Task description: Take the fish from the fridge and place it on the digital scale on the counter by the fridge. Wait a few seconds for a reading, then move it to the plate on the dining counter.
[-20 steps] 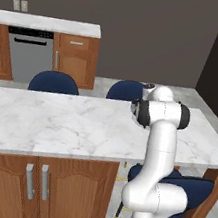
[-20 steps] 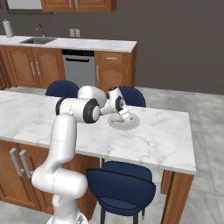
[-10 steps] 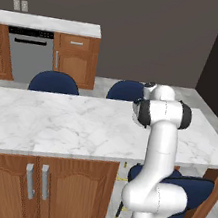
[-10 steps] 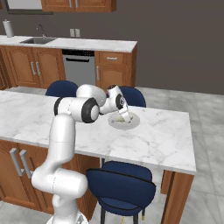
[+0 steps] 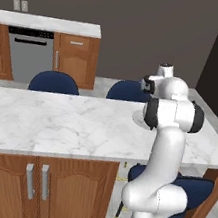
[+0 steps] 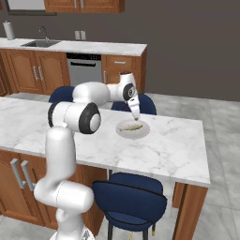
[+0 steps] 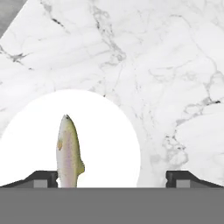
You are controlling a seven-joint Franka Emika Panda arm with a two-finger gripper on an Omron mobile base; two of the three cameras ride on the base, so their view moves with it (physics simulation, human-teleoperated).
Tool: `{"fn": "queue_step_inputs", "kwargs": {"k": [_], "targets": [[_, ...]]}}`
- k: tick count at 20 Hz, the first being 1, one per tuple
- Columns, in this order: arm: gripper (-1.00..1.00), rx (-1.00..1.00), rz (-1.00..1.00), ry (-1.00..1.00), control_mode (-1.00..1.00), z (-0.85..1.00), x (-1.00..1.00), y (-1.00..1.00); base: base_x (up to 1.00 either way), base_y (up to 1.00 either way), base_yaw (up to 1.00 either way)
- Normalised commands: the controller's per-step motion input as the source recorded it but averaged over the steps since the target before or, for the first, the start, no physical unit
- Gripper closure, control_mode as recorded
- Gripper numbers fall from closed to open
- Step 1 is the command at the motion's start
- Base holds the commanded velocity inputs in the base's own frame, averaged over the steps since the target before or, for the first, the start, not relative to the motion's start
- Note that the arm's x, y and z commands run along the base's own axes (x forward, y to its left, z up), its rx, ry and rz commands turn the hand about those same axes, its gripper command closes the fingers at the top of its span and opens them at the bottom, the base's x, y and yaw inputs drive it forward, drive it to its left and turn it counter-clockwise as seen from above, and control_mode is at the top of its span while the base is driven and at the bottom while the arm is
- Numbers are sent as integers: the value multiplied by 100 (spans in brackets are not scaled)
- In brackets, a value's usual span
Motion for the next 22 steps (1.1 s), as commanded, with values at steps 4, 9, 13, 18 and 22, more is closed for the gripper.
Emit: {"fn": "queue_step_inputs", "kwargs": {"k": [4, 9, 13, 18, 22], "targets": [[-100, 2, 0, 0, -100, 51, -100, 67, 0, 0, 0], [-100, 0, 0, 0, -100, 24, -100, 94, 0, 0, 0], [-100, 0, 0, 0, -100, 18, -100, 91, 0, 0, 0], [-100, 0, 2, 0, -100, 33, -100, 61, 0, 0, 0], [-100, 0, 11, 0, -100, 42, -100, 30, 0, 0, 0]]}}
